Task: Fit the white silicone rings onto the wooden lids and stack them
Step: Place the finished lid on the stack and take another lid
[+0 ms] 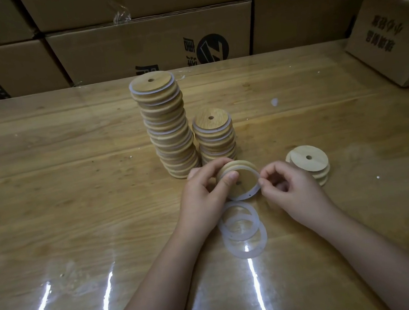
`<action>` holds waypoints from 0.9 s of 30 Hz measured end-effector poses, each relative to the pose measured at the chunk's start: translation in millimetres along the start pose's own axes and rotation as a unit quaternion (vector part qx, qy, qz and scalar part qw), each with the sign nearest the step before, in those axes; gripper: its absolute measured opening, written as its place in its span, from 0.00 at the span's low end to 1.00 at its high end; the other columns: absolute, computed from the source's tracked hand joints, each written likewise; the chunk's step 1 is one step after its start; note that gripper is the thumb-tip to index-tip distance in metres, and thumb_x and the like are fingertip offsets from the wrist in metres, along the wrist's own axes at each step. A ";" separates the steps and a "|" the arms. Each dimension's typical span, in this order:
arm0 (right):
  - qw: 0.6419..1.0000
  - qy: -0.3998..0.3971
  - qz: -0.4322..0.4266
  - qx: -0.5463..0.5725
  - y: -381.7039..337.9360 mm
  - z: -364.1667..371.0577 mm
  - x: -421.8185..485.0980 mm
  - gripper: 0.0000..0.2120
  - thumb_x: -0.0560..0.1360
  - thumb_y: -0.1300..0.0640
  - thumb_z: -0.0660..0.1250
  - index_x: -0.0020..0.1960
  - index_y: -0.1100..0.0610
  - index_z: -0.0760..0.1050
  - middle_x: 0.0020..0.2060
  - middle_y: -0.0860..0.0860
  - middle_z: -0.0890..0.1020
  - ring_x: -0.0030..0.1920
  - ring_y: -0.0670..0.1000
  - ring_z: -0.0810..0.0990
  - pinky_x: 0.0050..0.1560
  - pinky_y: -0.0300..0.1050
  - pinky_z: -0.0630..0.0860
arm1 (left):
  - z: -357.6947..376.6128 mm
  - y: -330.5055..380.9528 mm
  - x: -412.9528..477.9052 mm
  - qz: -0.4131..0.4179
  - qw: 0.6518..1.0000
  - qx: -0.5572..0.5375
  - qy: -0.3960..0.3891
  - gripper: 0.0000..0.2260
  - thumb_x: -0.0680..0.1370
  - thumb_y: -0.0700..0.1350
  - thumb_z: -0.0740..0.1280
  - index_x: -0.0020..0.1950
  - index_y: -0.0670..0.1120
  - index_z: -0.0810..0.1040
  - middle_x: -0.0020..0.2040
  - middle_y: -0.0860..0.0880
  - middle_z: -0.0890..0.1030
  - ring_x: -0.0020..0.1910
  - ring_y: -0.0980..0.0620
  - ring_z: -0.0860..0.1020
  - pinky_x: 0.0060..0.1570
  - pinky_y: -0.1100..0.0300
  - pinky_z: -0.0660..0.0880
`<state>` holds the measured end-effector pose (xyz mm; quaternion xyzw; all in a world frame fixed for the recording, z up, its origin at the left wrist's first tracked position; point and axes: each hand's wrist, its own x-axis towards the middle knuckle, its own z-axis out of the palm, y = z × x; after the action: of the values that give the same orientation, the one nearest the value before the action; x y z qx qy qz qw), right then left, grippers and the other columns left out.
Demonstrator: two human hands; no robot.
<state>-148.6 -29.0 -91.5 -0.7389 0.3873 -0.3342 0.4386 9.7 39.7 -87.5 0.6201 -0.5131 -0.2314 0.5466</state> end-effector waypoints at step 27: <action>0.998 0.051 0.027 0.040 -6.3 -2.3 -1.4 0.06 0.72 0.64 0.67 0.39 0.56 0.74 0.38 0.60 0.81 0.37 0.64 0.79 0.39 0.55 0.78 | 1.0 -0.2 0.6 -0.014 0.995 -0.102 -0.015 0.09 0.73 0.42 0.68 0.52 0.45 0.76 0.48 0.38 0.81 0.46 0.36 0.78 0.50 0.40 0.74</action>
<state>-149.4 -26.7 -85.1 -0.6919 0.4153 -0.3749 0.4564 9.1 38.7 -87.8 0.5648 -0.4864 -0.2993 0.5956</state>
